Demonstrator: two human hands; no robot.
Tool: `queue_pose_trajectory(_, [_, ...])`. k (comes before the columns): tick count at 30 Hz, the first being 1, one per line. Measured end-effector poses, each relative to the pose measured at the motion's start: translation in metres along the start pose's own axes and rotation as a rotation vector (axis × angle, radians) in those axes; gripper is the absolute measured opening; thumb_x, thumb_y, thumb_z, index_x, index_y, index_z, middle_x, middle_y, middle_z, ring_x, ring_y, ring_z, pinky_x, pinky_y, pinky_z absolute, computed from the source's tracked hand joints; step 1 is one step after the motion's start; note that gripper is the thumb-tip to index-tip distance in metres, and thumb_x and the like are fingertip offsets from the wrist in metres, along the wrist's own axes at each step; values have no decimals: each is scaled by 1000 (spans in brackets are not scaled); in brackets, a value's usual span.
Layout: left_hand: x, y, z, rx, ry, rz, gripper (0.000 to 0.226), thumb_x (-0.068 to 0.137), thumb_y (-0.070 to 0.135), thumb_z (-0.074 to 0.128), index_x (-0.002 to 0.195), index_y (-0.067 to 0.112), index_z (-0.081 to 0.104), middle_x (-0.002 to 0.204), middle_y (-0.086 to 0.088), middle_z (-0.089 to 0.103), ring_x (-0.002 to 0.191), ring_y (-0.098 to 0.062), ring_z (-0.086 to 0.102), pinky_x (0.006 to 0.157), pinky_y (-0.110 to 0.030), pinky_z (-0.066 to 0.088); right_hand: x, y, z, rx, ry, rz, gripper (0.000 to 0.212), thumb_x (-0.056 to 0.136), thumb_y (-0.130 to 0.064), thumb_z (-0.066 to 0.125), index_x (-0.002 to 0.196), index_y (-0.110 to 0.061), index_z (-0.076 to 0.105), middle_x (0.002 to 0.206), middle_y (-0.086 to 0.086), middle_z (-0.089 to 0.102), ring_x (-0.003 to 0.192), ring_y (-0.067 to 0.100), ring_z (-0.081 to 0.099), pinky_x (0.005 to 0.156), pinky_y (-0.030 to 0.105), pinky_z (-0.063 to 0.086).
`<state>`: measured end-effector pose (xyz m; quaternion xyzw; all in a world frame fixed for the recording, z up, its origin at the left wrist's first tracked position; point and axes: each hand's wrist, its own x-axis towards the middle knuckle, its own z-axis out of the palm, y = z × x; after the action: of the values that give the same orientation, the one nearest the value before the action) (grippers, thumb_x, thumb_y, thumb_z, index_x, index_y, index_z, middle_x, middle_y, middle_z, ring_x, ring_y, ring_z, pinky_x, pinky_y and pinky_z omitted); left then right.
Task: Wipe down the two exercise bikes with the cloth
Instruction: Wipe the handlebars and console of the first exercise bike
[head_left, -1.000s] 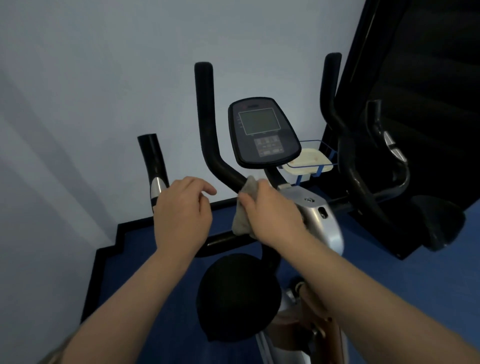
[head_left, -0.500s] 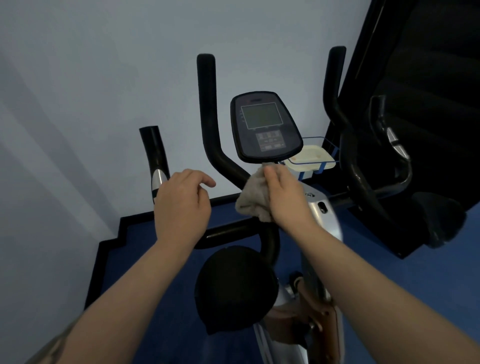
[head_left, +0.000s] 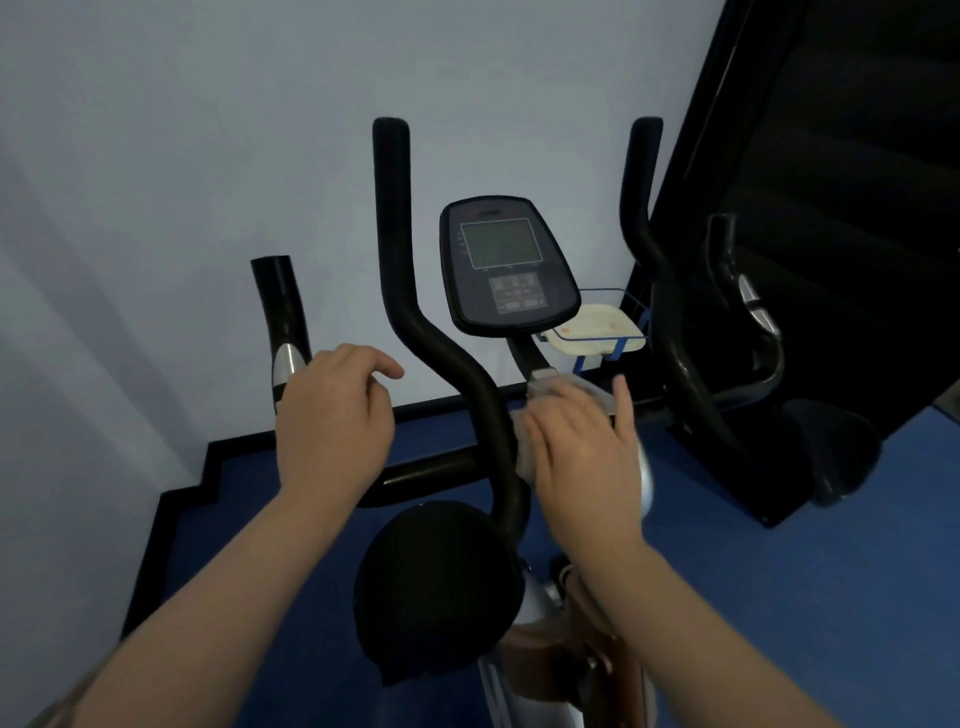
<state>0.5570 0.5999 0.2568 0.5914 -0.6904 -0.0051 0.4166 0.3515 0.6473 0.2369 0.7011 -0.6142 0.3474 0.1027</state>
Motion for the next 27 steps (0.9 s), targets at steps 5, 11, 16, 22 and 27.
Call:
queue_pose_trajectory(5, [-1,0,0,48,-9,8,27,89,-2,50,92,16,69,90,3,66,81,-4,44,72,-27,37,23,-7,0,-126,-253,-7,25,98,-17,38,92,-14,61,82,4,65,84,26,61,89,33,36])
queue_pose_trajectory(11, [0,2,0,63,-17,17,27,88,-3,50,90,16,69,87,3,64,79,-5,43,70,-26,33,21,-20,0,49,-275,96,38,103,-30,24,116,-17,57,93,5,68,93,25,59,90,34,39])
queue_pose_trajectory(16, [0,1,0,75,-32,31,26,88,-1,50,90,16,69,90,3,66,79,-7,46,71,-31,38,25,-30,4,99,-356,130,51,103,-41,18,151,-24,28,100,6,68,96,26,61,84,37,40])
queue_pose_trajectory(22, [-1,-1,0,46,-18,28,28,88,-1,47,89,17,69,90,5,65,83,-3,44,74,-25,34,21,-24,1,155,-397,101,55,103,-45,19,153,-22,22,103,-1,65,105,22,56,93,34,33])
queue_pose_trajectory(27, [1,-4,1,5,13,39,28,87,-2,48,86,18,68,81,10,59,76,0,39,70,-19,29,6,4,-18,323,-594,-22,69,98,-51,36,155,-28,4,143,-6,45,136,0,20,118,19,0])
